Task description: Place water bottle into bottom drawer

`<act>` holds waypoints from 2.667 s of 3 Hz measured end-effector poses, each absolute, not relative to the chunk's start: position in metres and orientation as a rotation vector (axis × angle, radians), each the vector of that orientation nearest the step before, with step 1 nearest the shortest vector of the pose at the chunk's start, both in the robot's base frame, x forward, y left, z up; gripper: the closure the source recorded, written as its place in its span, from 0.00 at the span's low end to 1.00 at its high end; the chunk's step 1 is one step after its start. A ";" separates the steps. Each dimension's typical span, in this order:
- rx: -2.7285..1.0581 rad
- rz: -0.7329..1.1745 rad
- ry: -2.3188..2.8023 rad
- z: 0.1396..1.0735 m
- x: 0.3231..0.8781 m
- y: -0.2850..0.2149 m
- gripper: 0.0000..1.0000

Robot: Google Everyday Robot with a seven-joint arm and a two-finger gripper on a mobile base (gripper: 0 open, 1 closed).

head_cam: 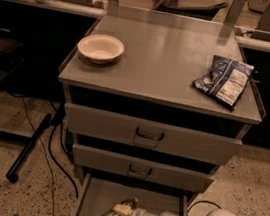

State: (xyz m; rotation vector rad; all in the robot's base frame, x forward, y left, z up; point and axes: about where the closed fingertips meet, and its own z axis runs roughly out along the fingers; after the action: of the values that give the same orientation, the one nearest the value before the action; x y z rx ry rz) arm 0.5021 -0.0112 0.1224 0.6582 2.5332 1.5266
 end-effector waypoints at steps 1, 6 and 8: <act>0.676 1.515 2.552 0.115 0.496 -0.013 1.00; 0.722 1.497 2.596 0.111 0.481 -0.018 0.58; 0.722 1.497 2.596 0.111 0.481 -0.018 0.03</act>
Offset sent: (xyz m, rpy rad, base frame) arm -0.0175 -0.0106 -0.0156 -0.0221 0.0563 -0.0043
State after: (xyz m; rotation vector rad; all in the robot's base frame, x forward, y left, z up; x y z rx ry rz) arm 0.4811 -0.0177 0.1105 0.7215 2.5959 1.4974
